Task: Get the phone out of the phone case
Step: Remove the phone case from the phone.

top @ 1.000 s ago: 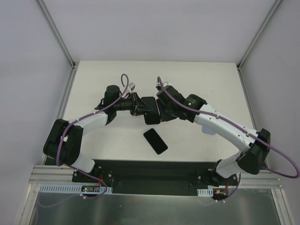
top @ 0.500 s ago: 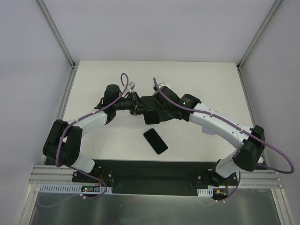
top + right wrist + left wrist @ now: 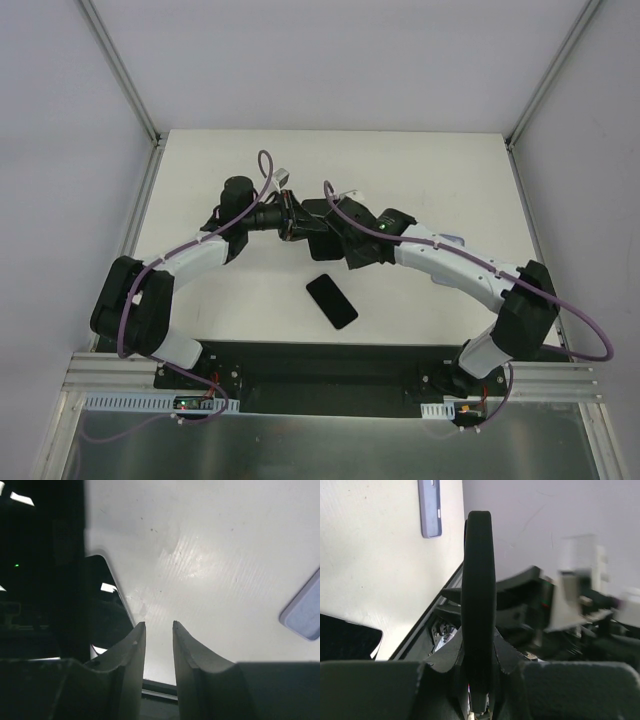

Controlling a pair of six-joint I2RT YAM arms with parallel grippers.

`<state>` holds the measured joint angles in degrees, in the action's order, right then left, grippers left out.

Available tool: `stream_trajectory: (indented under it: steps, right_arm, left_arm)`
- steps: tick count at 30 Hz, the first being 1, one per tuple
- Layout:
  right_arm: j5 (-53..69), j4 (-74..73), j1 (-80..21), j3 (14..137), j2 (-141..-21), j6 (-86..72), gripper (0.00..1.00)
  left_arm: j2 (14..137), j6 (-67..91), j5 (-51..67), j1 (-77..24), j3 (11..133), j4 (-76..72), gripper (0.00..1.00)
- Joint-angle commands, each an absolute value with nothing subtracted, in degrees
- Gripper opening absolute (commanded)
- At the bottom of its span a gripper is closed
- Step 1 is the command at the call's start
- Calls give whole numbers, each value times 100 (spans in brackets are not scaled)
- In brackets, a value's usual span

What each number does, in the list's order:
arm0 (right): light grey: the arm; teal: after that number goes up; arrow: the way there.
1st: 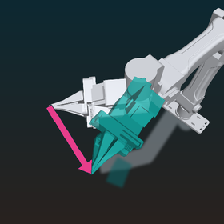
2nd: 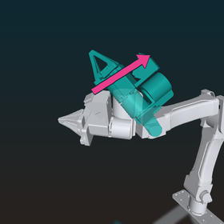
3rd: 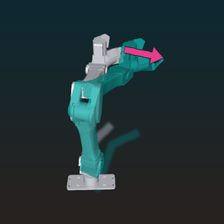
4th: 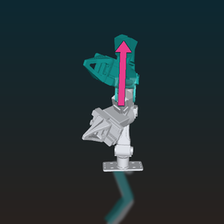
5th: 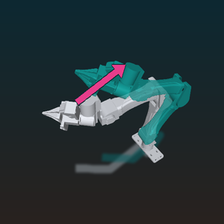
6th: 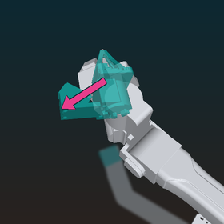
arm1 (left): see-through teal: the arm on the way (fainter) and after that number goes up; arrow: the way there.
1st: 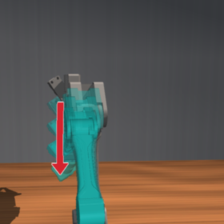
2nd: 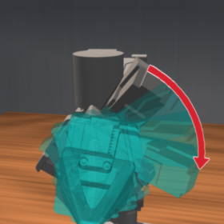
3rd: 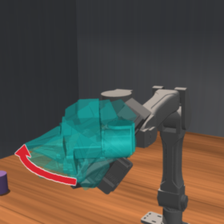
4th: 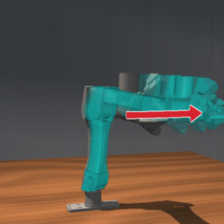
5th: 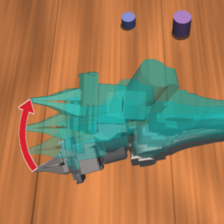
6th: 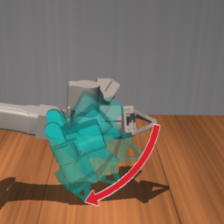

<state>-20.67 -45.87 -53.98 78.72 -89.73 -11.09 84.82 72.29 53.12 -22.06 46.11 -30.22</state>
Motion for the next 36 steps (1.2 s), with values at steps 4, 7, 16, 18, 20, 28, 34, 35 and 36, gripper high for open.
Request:
stream_trajectory:
  steps: [4, 7, 16, 18, 20, 28, 34, 35, 36]
  right_arm:
    - [-775, -3791, -4976, 6928, -8641, -1397, 30]
    - [-273, -3455, -4686, 6619, -8236, -1617, 30]
    - [-53, -3366, -4052, 6521, -6804, -1916, 31]
    - [-44, -3358, -4025, 6705, -6627, -1925, 31]
    - [245, -3357, -4017, 6863, -6618, -1951, 32]
    - [676, -3112, -4008, 7084, -6952, -2056, 32]
    - [896, -2927, -4017, 6961, -7093, -2171, 32]
    - [931, -2909, -4008, 6952, -7101, -2171, 32]
    - [949, -2909, -4017, 6935, -7119, -2162, 32]
  left_arm:
    - [8112, 7831, 5722, -2197, 4922, -4210, 0]
    - [8077, 7822, 5713, -2197, 4896, -4210, 0]
    - [8147, 7840, 5713, -2197, 4825, -4289, 0]
    - [8147, 7831, 5722, -2197, 4843, -4289, 0]
    - [8156, 7822, 5730, -2197, 4869, -4280, 0]
    - [8121, 7840, 5774, -2197, 4896, -4298, 0]
    - [8121, 7866, 5783, -2197, 4887, -4333, 0]
    - [8130, 7884, 5783, -2197, 4887, -4350, 0]
    - [8139, 7892, 5775, -2197, 4887, -4368, 0]
